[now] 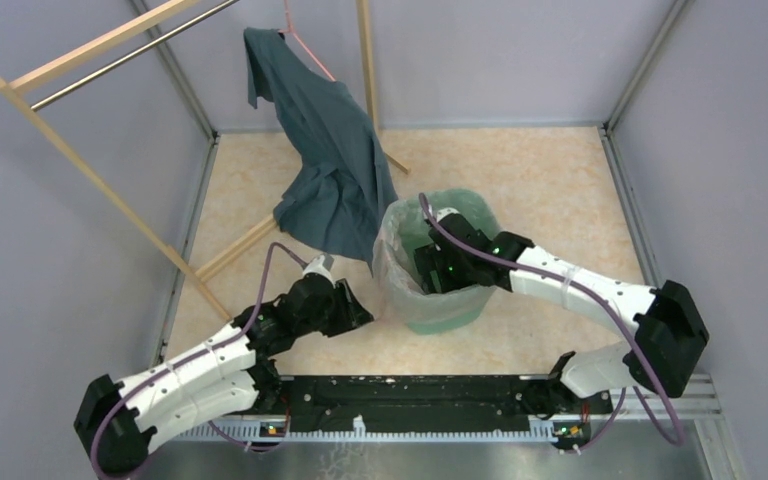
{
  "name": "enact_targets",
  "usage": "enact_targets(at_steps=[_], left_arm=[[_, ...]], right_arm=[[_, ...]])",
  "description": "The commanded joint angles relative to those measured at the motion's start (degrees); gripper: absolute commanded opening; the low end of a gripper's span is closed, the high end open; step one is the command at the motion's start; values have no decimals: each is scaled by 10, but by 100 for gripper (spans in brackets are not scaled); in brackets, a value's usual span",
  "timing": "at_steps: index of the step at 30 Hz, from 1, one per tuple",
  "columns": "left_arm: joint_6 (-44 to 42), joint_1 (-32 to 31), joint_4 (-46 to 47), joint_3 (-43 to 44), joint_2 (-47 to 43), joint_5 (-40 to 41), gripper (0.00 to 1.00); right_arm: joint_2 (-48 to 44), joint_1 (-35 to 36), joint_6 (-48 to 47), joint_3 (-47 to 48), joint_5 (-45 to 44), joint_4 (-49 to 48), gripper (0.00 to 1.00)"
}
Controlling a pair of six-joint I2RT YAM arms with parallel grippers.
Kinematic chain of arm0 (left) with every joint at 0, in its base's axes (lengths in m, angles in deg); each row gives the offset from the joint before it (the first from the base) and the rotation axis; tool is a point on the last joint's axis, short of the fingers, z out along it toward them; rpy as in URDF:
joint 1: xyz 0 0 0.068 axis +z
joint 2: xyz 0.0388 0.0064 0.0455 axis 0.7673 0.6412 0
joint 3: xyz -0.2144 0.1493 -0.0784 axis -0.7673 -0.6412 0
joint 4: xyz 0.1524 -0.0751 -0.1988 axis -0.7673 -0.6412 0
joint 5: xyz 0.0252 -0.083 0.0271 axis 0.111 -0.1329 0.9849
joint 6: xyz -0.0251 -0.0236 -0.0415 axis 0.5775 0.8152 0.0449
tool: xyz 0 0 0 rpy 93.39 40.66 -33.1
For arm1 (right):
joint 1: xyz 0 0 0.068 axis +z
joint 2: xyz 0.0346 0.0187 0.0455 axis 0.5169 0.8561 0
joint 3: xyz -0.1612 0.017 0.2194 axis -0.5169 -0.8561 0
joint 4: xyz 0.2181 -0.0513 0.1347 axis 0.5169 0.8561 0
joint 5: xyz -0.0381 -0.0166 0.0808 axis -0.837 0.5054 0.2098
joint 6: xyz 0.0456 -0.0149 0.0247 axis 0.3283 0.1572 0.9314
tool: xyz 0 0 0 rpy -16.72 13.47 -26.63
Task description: Put the trash bags into the trash bin
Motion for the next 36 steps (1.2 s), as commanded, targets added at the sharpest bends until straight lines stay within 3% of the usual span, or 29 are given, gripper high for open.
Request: enact_targets(at_steps=[1, 6, 11, 15, 22, 28, 36], left_arm=[[-17, -3, -106, 28, -49, 35, 59], [-24, -3, -189, 42, -105, 80, 82], [-46, 2, -112, 63, -123, 96, 93], [-84, 28, -44, 99, -31, 82, 96], [-226, 92, 153, 99, 102, -71, 98], [-374, 95, 307, 100, 172, -168, 99], [-461, 95, 514, 92, 313, -289, 99]], right_arm=[[-17, 2, -27, 96, -32, 11, 84], [-56, 2, -54, 152, -48, 30, 89], [-103, 2, -73, 211, -62, 38, 93], [-153, 2, -77, 243, -79, 34, 96], [-227, 2, -101, 224, -84, 8, 99], [-270, 2, -110, 182, -81, -23, 99], [-306, 2, -108, 162, -64, -30, 99]])
